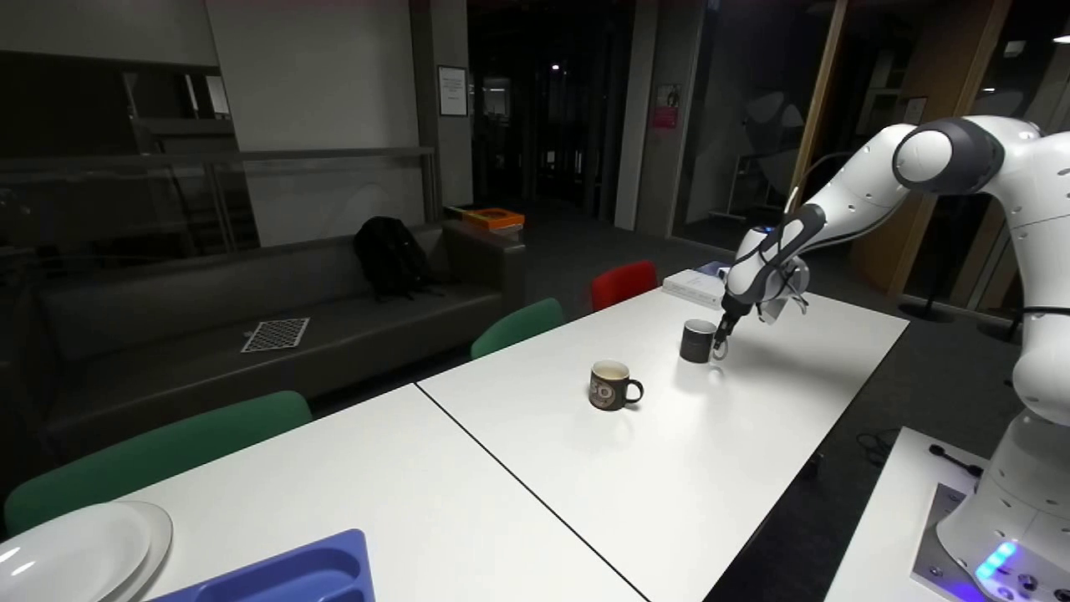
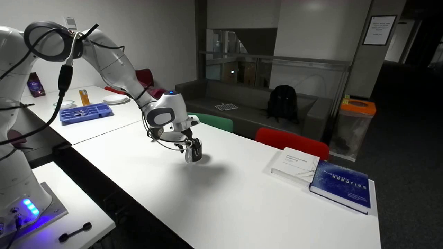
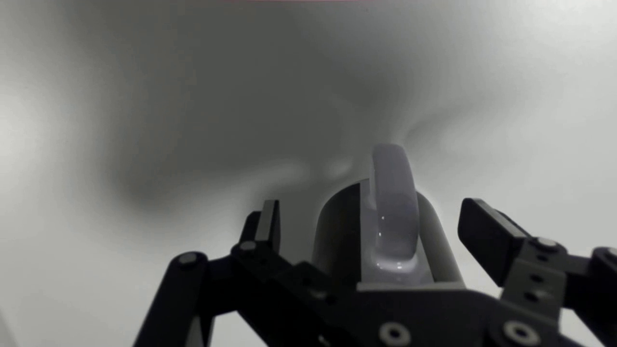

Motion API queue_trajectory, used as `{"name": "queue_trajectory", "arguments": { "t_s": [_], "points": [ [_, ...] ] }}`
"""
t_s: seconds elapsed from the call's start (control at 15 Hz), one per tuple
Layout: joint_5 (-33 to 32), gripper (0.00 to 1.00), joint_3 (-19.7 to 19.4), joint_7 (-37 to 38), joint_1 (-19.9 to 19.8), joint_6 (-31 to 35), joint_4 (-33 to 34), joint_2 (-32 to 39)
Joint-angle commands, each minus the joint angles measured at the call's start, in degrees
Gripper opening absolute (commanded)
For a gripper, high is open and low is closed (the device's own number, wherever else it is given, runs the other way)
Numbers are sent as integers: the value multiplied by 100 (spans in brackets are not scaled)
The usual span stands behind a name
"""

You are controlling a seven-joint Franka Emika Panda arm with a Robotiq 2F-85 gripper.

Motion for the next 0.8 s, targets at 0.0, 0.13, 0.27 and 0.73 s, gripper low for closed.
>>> {"name": "queue_trajectory", "arguments": {
  "t_s": [0.0,0.13,0.27,0.73],
  "points": [
    [-167,100,-29,28,-54,-178,-117,-244],
    [-164,97,-31,24,-57,-169,-150,-280],
    [-167,95,-37,28,-48,-148,-188,-320],
    [-181,91,-46,27,-22,-105,-298,-474]
  ]
}}
